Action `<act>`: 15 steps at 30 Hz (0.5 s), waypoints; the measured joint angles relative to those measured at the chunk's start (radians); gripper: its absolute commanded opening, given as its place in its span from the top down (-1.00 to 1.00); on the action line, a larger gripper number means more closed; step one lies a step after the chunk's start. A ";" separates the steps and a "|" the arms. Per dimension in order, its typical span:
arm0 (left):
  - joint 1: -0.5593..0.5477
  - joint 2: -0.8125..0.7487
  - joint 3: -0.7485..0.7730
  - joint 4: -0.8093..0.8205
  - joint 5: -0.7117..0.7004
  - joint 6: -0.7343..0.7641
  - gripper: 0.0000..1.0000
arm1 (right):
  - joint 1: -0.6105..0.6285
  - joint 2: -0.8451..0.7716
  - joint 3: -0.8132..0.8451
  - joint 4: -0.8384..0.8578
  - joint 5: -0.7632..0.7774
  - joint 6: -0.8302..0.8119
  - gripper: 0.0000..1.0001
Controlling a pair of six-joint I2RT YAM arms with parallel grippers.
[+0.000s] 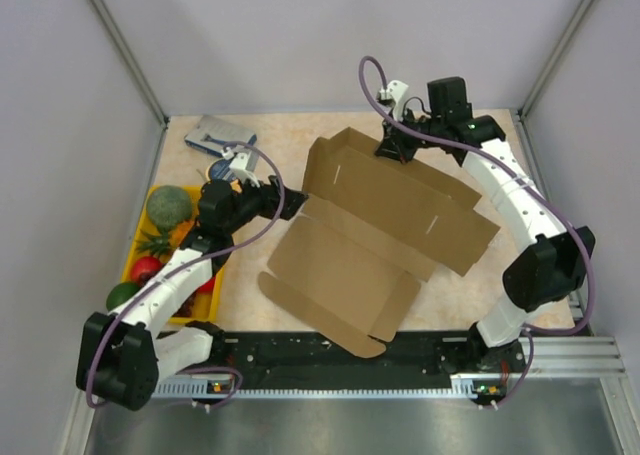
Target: Fold the paper box
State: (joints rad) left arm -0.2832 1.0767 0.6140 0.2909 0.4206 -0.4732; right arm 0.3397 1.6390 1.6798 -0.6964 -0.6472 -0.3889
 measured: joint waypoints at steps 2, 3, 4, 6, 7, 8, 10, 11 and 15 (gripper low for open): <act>-0.035 0.037 0.033 0.022 -0.027 0.042 -0.79 | 0.013 0.000 -0.008 0.006 0.019 -0.010 1.00; -0.046 0.060 0.050 0.030 -0.039 0.061 -0.79 | 0.020 0.000 -0.018 0.011 0.029 -0.014 1.00; -0.052 0.089 0.069 0.037 -0.048 0.080 -0.78 | 0.027 0.000 -0.027 0.016 0.039 -0.018 1.00; -0.053 0.145 0.103 0.053 -0.058 0.101 -0.78 | 0.041 0.000 -0.048 0.023 0.066 -0.023 1.00; -0.054 0.180 0.124 0.061 -0.062 0.108 -0.78 | 0.047 0.000 -0.058 0.028 0.085 -0.026 1.00; -0.053 0.211 0.141 0.066 -0.065 0.113 -0.78 | 0.055 0.000 -0.071 0.036 0.105 -0.029 1.00; -0.054 0.267 0.177 0.069 -0.074 0.117 -0.77 | 0.071 0.000 -0.091 0.049 0.145 -0.035 1.00; -0.054 0.286 0.188 0.069 -0.080 0.119 -0.75 | 0.080 -0.002 -0.105 0.065 0.169 -0.037 1.00; -0.054 0.356 0.239 0.076 -0.105 0.134 -0.45 | 0.106 -0.023 -0.169 0.127 0.249 -0.040 1.00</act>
State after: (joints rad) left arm -0.3370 1.4326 0.8528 0.3668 0.3153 -0.3393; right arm 0.4461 1.6165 1.5105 -0.5694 -0.3977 -0.4290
